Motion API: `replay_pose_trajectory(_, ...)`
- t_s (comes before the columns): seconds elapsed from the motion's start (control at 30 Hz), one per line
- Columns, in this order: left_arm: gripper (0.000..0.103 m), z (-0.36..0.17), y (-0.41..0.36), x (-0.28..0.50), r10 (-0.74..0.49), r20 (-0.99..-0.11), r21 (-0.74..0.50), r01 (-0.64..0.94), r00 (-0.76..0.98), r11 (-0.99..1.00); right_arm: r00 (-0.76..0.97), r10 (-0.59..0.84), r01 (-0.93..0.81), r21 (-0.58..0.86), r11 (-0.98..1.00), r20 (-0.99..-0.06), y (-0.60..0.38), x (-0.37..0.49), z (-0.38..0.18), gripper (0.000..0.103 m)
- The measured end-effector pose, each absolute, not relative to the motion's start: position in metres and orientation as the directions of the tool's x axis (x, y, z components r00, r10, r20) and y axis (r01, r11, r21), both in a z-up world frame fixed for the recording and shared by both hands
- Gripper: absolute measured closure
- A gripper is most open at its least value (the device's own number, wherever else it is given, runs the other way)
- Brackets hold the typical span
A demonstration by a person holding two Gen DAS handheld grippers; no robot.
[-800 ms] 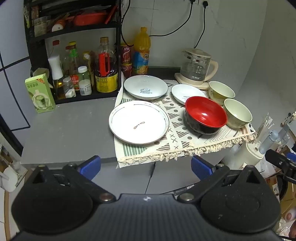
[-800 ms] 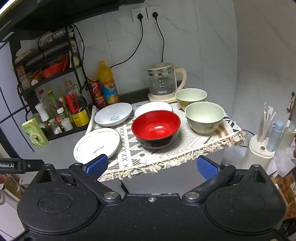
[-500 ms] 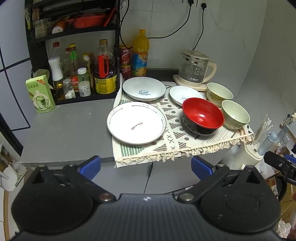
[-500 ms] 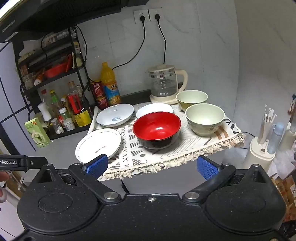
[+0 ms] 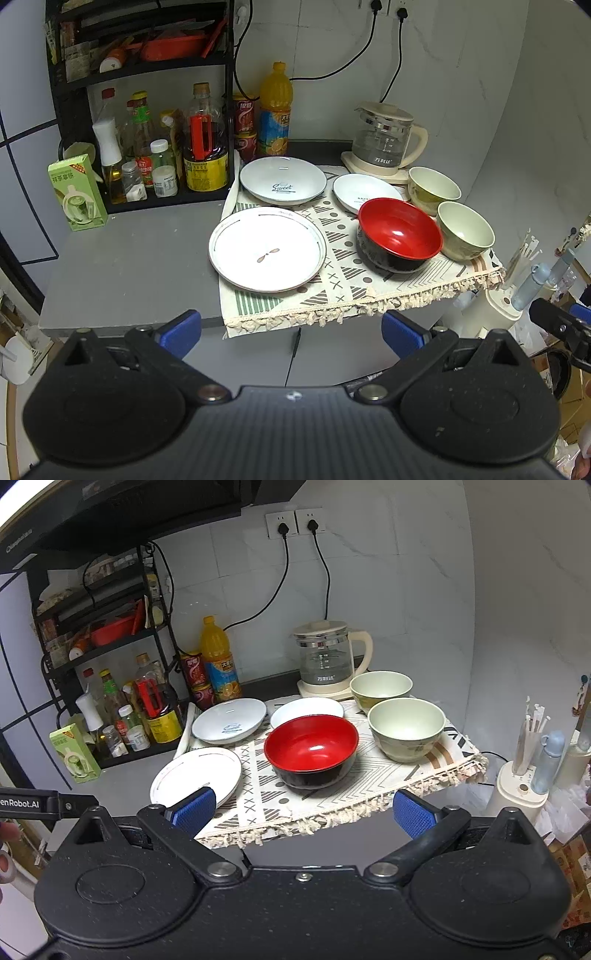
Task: Organize plates and bowls
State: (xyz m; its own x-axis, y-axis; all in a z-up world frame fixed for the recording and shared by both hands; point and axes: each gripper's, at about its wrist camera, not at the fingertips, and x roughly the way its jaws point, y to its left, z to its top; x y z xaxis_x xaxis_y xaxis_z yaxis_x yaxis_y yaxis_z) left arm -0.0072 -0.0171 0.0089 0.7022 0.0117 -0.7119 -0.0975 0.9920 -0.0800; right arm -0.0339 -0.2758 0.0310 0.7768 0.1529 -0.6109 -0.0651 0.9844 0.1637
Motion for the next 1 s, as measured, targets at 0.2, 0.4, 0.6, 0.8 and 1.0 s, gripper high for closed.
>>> replay_pose_trajectory(0.2, 0.000, 0.011, -0.017, -0.004, 0.014, -0.712, -0.079, -0.100, 0.702, 0.992, 0.772, 0.149, -0.064, 0.159, 0.985, -0.618, -0.276, -0.034, 0.031, 0.000)
replay_pose_trajectory(0.4, 0.000, 0.013, -0.018, -0.003, 0.011, -0.711, -0.082, -0.098, 0.703, 0.992, 0.769, 0.146, -0.061, 0.155, 0.986, -0.622, -0.279, -0.035, 0.031, 0.000)
replay_pose_trajectory(0.6, 0.000, 0.012, -0.021, -0.002, 0.008, -0.713, -0.085, -0.098, 0.701, 0.992, 0.760, 0.142, -0.063, 0.145, 0.987, -0.635, -0.279, -0.033, 0.032, 0.000)
replay_pose_trajectory(0.8, 0.000, 0.010, -0.025, -0.004, 0.015, -0.718, -0.081, -0.105, 0.696, 0.991, 0.759, 0.148, -0.078, 0.138, 0.987, -0.634, -0.279, -0.032, 0.034, 0.000)
replay_pose_trajectory(1.0, 0.000, 0.010, -0.027, -0.005, 0.015, -0.714, -0.069, -0.093, 0.700, 0.993, 0.761, 0.148, -0.078, 0.138, 0.987, -0.631, -0.279, -0.029, 0.032, 0.000)
